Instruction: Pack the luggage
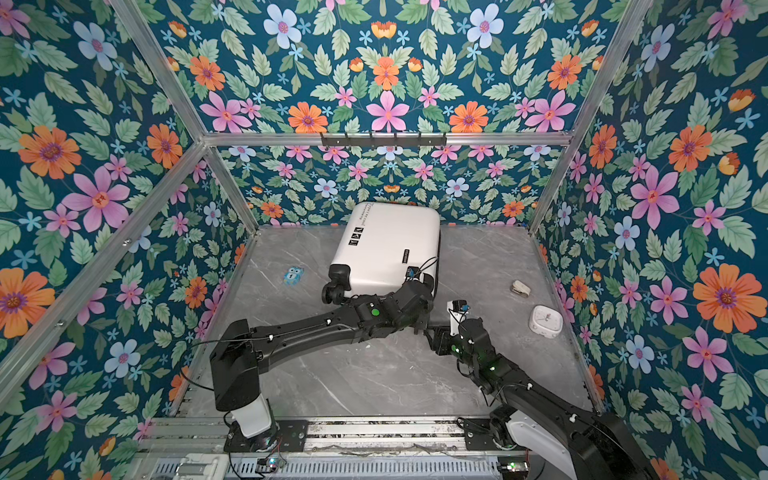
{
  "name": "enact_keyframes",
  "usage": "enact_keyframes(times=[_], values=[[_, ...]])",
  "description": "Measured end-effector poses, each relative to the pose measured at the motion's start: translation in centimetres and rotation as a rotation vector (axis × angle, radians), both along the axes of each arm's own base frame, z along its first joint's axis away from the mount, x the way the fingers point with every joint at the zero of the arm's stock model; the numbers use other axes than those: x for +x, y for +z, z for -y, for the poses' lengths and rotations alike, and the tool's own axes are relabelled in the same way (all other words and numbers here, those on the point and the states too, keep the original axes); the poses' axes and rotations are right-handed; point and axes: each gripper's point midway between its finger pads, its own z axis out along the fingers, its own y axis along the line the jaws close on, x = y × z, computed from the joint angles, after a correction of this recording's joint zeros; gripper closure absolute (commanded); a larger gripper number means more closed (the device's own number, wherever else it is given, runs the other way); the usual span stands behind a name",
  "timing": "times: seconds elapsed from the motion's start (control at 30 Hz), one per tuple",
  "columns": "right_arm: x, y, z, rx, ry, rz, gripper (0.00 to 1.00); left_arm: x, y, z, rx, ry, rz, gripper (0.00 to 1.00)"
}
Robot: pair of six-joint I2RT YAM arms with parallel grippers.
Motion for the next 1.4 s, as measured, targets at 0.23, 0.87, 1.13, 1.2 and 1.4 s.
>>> enact_keyframes(times=[0.23, 0.87, 1.13, 1.2, 1.4], values=[[1.4, 1.1, -0.8, 0.02, 0.006, 0.087, 0.44, 0.2, 0.8, 0.2, -0.005, -0.013, 0.007, 1.0], [4.1, 1.4, -2.5, 0.043, 0.014, 0.124, 0.59, 0.2, 1.2, 0.5, -0.007, -0.021, -0.003, 1.0], [4.7, 0.9, -2.9, 0.055, 0.008, 0.117, 0.64, 0.2, 1.0, 0.7, -0.008, -0.025, -0.008, 1.0], [4.8, 0.6, -3.0, 0.061, 0.004, 0.105, 0.64, 0.2, 1.0, 0.7, -0.009, -0.026, -0.009, 1.0], [5.2, 0.6, -3.2, 0.077, -0.001, 0.108, 0.65, 0.1, 1.0, 0.7, -0.01, -0.028, -0.011, 1.0]])
